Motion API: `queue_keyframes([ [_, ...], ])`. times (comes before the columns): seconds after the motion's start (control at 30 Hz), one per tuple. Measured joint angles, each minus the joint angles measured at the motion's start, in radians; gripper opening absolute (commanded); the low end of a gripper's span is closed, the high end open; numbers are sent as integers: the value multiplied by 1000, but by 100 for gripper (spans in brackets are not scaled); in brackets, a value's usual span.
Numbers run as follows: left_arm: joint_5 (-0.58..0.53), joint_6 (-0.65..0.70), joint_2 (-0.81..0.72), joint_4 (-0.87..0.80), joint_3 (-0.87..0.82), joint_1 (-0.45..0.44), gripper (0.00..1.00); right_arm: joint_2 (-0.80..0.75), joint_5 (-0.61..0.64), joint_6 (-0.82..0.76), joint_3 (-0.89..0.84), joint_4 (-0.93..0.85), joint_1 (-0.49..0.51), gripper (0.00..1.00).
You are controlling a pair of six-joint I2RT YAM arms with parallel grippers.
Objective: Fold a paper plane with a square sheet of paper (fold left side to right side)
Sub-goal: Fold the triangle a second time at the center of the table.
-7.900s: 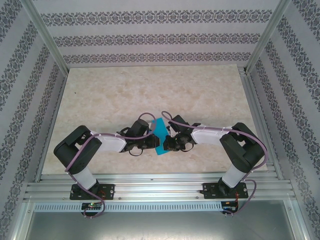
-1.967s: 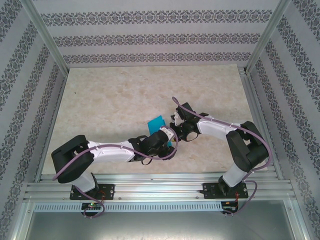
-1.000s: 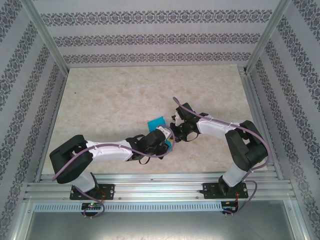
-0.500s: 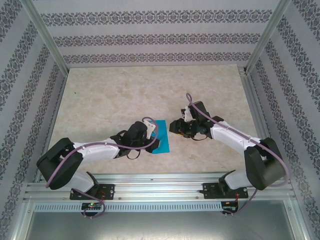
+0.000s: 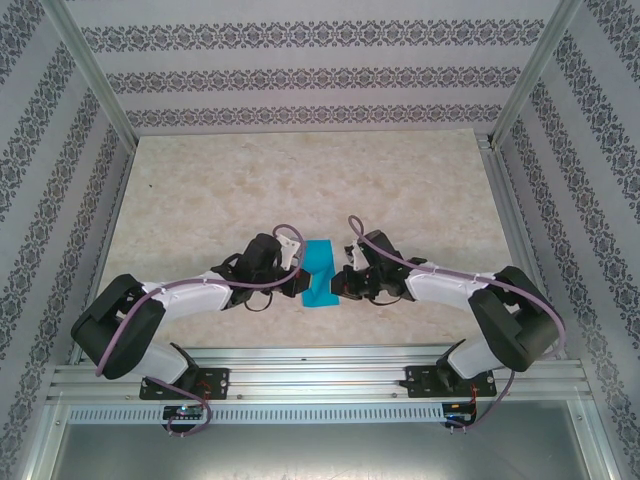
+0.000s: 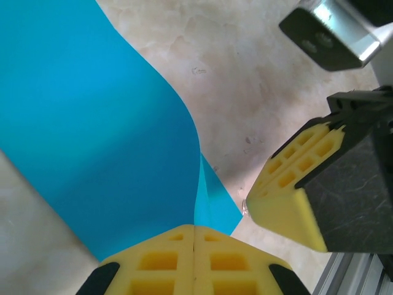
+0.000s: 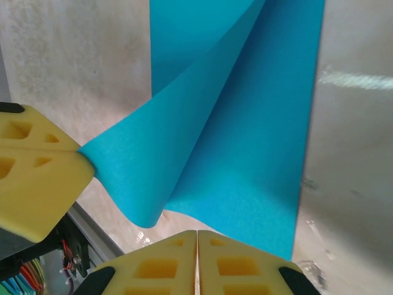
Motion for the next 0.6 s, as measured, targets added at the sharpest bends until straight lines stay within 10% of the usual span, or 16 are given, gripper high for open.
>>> queue_keyframes([
  [0.6, 35, 76, 85, -65, 33, 61, 0, 81, 56, 13, -12, 3, 32, 9],
])
